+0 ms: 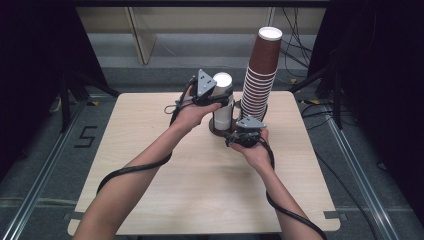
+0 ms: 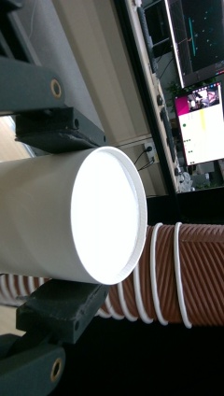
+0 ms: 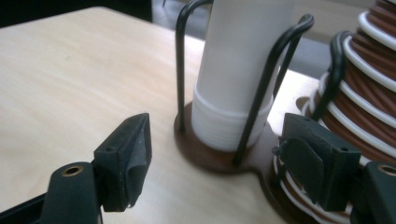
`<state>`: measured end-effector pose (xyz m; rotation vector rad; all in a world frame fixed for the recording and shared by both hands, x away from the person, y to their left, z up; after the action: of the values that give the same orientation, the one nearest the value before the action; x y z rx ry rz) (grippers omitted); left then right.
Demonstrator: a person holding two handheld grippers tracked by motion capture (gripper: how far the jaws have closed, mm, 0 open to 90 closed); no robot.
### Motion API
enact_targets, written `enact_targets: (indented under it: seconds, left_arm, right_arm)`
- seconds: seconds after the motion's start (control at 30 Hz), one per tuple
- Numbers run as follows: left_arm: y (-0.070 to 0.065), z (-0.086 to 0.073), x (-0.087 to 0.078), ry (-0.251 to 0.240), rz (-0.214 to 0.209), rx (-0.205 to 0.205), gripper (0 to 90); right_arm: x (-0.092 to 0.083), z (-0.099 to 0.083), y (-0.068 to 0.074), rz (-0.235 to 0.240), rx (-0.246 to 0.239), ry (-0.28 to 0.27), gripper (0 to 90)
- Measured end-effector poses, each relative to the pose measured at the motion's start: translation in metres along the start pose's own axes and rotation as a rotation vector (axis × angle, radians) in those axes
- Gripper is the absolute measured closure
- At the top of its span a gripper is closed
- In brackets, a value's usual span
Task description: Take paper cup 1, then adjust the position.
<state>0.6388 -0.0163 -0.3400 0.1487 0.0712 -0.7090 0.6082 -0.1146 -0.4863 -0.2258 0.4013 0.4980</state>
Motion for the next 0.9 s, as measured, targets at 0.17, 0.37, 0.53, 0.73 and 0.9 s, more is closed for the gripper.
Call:
enact_targets:
  seconds: [0.17,0.37,0.53,0.73,0.9]
  left_arm:
    - [-0.008,-0.02,-0.037,0.048,-0.056,0.004,32.5]
    - [-0.019,-0.047,-0.068,0.112,-0.1,-0.022,32.4]
    - [-0.027,-0.061,-0.087,0.137,-0.129,-0.069,32.4]
    - [-0.041,-0.072,-0.104,0.146,-0.148,-0.053,32.4]
    - [-0.064,-0.087,-0.1,0.196,-0.21,-0.034,32.5]
  right_arm:
    - [-0.031,-0.008,0.002,0.069,-0.016,0.05,26.2]
    - [-0.053,-0.016,0.016,0.124,-0.04,0.055,25.1]
    - [-0.074,-0.02,0.036,0.172,-0.045,0.025,23.8]
    - [-0.101,-0.023,0.055,0.184,-0.027,-0.045,19.9]
    - [-0.111,-0.033,0.068,0.186,-0.007,-0.066,12.2]
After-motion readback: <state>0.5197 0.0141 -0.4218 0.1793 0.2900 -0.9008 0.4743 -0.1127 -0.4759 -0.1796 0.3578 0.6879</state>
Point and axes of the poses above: each handheld gripper's, and its own axes: x roughly forward along the jaws, z roughly out of its top, y roughly to its left, the point moved 8 cm from there along x, roughly forward along the jaws, and after that the axes turned 3 degrees about -z, right-handed, at the moved point
